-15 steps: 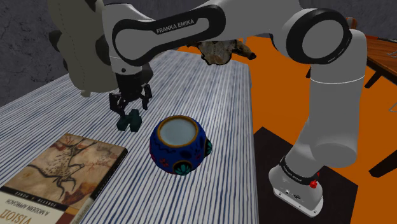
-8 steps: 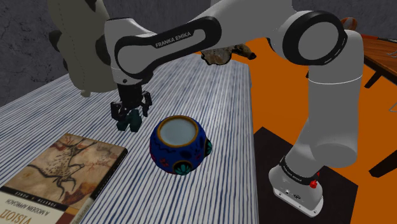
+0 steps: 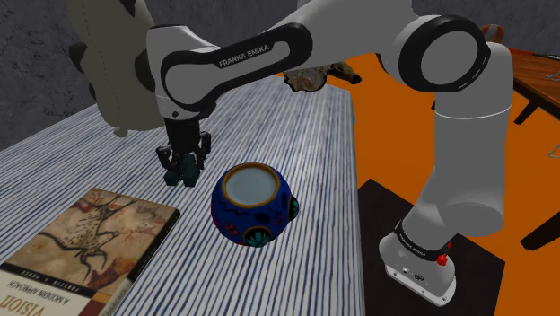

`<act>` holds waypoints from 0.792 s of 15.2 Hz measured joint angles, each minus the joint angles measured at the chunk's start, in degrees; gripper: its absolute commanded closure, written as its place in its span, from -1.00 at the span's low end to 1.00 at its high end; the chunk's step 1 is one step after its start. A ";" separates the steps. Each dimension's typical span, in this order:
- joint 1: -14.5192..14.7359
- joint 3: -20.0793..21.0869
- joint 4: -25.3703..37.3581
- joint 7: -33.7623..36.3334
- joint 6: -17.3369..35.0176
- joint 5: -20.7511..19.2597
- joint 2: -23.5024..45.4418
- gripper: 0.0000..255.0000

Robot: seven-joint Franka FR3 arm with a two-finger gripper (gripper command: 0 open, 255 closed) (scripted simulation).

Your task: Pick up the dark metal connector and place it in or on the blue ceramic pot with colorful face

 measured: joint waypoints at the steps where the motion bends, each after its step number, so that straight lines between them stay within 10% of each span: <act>1: 0.00 -0.02 0.02 0.02 -0.04 -0.02 0.03 1.00; 12: -0.16 -0.02 1.12 0.07 -2.00 0.13 -0.58 1.00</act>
